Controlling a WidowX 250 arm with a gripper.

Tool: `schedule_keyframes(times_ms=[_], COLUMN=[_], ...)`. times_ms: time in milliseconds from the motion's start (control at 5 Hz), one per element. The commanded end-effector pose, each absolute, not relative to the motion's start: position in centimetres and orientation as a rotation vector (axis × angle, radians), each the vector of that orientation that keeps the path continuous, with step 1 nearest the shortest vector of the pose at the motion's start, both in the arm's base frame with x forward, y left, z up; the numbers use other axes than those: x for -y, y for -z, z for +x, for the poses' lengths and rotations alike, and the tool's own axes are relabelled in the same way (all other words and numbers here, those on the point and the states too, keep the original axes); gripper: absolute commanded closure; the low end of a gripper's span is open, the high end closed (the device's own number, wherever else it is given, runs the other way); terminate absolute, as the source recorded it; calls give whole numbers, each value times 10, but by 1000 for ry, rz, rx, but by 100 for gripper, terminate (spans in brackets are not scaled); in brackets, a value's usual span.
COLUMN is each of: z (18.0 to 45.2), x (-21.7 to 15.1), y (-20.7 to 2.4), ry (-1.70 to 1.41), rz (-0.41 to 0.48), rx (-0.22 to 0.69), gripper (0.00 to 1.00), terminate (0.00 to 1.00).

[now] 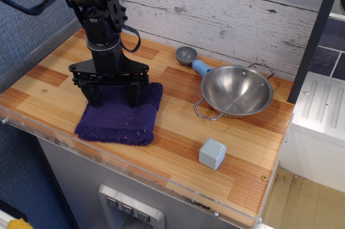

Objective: Pull the purple rag down so it is near the bottom edge of the counter to the left of the gray cube.

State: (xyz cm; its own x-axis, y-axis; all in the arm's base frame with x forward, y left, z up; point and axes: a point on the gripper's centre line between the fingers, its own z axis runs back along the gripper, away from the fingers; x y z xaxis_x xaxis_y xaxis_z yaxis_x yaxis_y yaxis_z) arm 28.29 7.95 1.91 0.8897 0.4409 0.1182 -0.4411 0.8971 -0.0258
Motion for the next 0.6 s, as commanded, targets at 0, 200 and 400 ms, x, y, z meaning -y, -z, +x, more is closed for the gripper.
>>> schedule_keyframes(times_ms=[0, 200, 400], z=[293, 293, 291], x=[-80, -79, -79], y=[-67, -87, -110], ry=[-491, -482, -481], rz=[-36, -59, -107], rx=[251, 286, 356], gripper=[0, 0, 0], terminate=[0, 0, 0])
